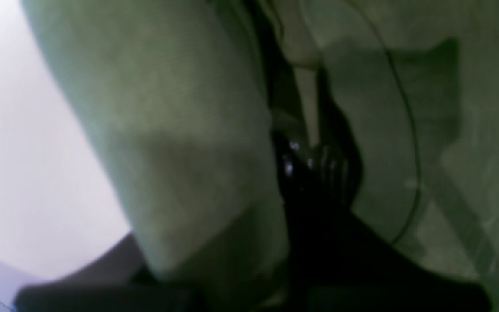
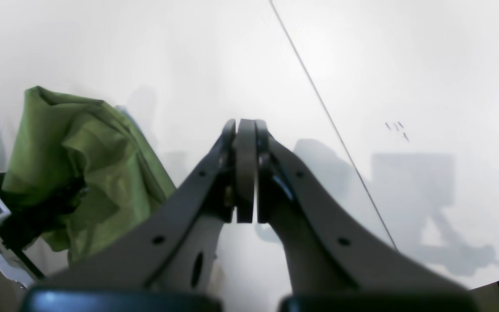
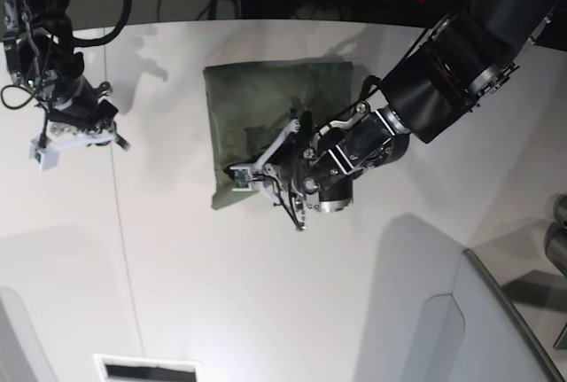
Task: Layout the t-shirt on the table in an organized manner, then fold the t-shirt properly
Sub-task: 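Grasp the folded shirt's edge with the left gripper and drag it toward the right gripper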
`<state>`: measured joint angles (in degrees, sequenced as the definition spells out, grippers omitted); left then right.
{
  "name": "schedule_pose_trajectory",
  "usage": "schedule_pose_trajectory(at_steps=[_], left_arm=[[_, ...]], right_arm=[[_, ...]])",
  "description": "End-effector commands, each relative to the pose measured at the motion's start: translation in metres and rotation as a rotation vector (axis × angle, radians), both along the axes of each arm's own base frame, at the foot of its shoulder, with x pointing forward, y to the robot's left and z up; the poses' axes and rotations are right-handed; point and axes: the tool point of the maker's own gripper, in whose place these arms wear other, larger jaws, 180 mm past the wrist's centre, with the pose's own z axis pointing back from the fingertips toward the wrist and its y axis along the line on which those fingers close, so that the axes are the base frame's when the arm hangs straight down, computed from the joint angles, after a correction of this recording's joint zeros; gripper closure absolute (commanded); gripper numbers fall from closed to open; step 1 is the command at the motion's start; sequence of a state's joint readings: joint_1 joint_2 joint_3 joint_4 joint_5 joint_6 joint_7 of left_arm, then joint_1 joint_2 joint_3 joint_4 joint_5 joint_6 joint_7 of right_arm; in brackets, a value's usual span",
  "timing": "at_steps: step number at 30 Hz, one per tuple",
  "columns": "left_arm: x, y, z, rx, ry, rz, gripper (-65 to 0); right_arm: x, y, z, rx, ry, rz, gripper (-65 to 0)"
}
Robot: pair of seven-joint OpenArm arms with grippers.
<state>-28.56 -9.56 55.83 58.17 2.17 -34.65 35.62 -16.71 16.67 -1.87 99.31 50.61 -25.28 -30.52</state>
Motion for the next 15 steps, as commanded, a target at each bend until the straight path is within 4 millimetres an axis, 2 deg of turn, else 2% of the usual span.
schedule_pose_trajectory(at_steps=[1, 3, 11, 15], left_arm=[[-0.005, -0.007, 0.001, -0.016, 0.017, -0.023, 0.0], [-0.008, -0.018, 0.002, -0.027, 0.018, -0.037, 0.0], [-0.012, -0.023, 0.000, -0.032, 0.026, -0.045, 0.0], [-0.016, -0.034, 0.001, -0.044, 0.031, -0.053, 0.0]], right_arm=[[0.008, -0.003, 0.010, -0.012, -0.041, 0.001, 0.0], [0.008, -0.003, 0.010, -0.012, -0.041, 0.001, 0.0], [0.008, -0.003, 0.010, -0.012, -0.042, 0.000, 0.0], [0.008, -0.003, 0.010, -0.011, -0.042, 0.000, 0.0]])
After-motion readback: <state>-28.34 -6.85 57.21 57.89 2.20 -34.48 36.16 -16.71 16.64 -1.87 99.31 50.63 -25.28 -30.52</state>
